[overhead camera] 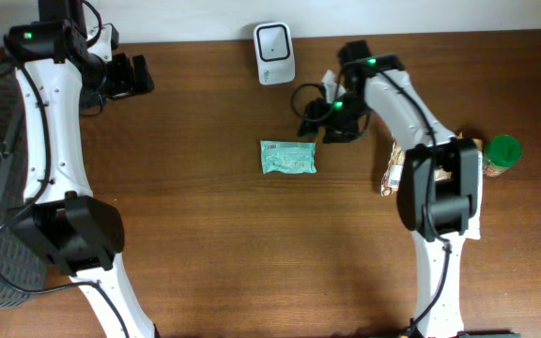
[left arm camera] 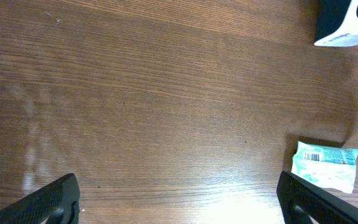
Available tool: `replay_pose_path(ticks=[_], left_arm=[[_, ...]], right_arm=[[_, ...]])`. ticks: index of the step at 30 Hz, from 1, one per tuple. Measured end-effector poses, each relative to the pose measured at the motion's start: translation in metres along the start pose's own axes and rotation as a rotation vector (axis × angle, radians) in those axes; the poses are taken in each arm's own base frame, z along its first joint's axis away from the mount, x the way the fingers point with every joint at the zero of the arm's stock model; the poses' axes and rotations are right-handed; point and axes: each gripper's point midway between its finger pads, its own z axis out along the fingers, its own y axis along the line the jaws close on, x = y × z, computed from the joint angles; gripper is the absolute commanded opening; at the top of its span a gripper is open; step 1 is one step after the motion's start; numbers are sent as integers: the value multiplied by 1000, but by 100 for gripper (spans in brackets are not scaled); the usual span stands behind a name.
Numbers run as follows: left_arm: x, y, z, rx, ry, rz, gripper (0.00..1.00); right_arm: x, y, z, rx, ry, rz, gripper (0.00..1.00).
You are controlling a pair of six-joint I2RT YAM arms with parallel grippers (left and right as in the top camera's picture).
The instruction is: Scan the item barcode
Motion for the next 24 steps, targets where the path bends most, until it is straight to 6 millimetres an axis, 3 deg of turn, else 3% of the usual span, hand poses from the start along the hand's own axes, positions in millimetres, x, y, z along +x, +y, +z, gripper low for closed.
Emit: replay_pose_path(ticks=[3, 5, 14, 18, 20, 22, 23, 24], left_arm=[[0, 0, 0, 0, 0, 0, 99], [0, 0, 0, 0, 0, 0, 99], [0, 0, 0, 0, 0, 0, 99], [0, 0, 0, 0, -1, 0, 99], [-12, -1, 0, 4, -47, 9, 99], [-7, -6, 0, 35, -30, 11, 48], [-2, -14, 1, 78, -8, 14, 9], [0, -19, 3, 107, 2, 31, 0]], right_arm=[[8, -16, 2, -76, 28, 39, 65], [18, -18, 20, -110, 54, 37, 64], [23, 27, 60, -296, 20, 20, 50], [26, 29, 63, -302, 29, 38, 50], [26, 29, 63, -302, 29, 38, 50], [26, 29, 63, -302, 29, 39, 50], [26, 29, 63, -302, 29, 39, 50], [26, 29, 63, -302, 28, 38, 50]])
